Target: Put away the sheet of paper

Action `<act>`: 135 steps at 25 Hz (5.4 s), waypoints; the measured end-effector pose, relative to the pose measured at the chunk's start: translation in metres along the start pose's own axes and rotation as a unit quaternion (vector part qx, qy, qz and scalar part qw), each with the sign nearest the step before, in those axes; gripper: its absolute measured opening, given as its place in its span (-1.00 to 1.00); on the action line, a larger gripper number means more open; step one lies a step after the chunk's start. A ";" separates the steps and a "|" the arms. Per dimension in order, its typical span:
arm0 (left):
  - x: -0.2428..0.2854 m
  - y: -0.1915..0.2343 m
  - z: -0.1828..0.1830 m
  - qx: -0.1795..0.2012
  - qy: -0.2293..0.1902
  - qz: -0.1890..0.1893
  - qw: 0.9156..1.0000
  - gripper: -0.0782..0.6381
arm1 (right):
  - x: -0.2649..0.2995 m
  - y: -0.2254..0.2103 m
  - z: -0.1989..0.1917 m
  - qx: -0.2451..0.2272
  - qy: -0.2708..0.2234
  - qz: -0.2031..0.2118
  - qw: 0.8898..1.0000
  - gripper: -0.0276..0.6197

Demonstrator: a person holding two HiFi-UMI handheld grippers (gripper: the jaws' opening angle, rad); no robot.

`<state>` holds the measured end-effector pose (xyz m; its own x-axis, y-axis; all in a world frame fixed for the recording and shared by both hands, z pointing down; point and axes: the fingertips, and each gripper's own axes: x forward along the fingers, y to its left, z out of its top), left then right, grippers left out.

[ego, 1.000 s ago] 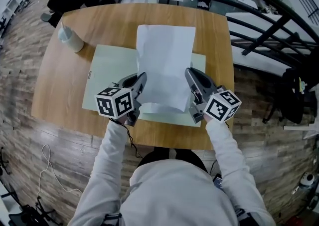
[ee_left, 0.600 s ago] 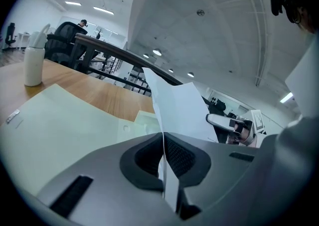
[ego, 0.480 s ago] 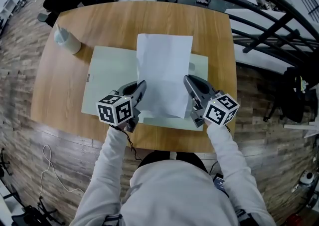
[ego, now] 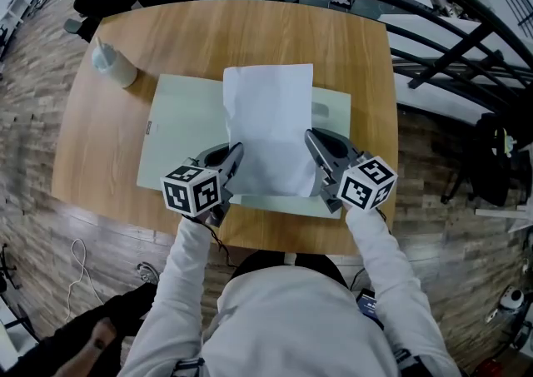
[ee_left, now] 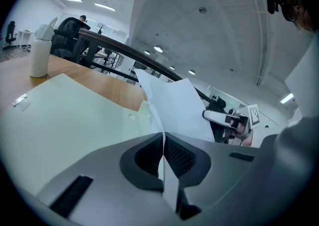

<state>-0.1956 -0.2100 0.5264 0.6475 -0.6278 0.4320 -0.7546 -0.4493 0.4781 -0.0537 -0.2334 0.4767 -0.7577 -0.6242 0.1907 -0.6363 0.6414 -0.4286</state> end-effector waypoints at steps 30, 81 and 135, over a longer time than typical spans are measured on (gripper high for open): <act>-0.003 0.003 -0.028 0.099 0.092 -0.031 0.990 -0.73 | -0.002 -0.022 0.009 -0.059 0.027 -0.077 0.995 -0.78; 0.016 0.016 -0.057 -0.011 0.158 -0.031 0.987 -0.73 | 0.126 -0.076 -0.067 -0.100 0.276 -0.196 0.936 -0.78; 0.065 -0.031 -0.070 -0.044 0.199 0.044 0.978 -0.73 | -0.068 -0.013 0.050 -0.046 0.006 -0.127 0.991 -0.79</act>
<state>-0.1225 -0.1921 0.5932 0.5843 -0.3557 0.7294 -0.8082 -0.3372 0.4829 0.0135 -0.2216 0.4246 -0.5733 -0.7656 0.2919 -0.8163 0.5030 -0.2838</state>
